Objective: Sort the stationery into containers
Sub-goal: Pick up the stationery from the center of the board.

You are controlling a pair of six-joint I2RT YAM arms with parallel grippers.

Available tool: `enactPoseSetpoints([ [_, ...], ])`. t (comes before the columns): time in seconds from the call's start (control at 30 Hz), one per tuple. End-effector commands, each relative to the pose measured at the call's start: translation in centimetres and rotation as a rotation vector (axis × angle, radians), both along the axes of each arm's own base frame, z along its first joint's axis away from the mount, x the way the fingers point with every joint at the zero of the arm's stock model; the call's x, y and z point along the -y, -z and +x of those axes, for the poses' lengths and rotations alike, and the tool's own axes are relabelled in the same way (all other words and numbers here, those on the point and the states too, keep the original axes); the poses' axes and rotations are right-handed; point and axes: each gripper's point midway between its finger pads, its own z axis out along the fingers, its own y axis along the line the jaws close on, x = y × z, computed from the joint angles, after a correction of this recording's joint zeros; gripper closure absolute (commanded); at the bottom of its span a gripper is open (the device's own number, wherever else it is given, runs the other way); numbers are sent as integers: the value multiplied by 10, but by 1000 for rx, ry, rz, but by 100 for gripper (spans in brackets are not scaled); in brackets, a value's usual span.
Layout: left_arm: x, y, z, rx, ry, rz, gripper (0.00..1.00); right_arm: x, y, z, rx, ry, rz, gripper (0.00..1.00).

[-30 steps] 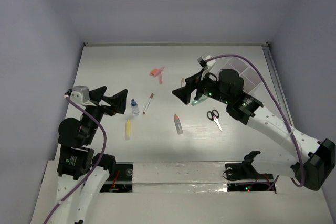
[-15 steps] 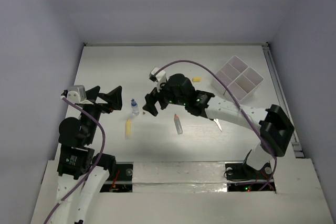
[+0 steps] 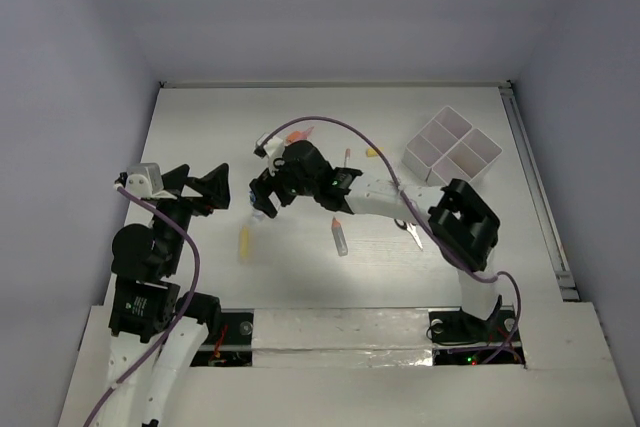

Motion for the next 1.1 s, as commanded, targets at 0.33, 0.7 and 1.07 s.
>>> enactPoseSetpoints([
  [0.33, 1, -11, -4, 47, 7, -12, 13, -49, 15, 13, -27, -46, 54, 17],
  [0.7, 0, -12, -5, 49, 6, -14, 12, -50, 24, 20, -24, -18, 41, 55],
  [1.07, 1, -11, -5, 49, 11, -15, 12, -43, -82, 48, 135, 148, 233, 93],
])
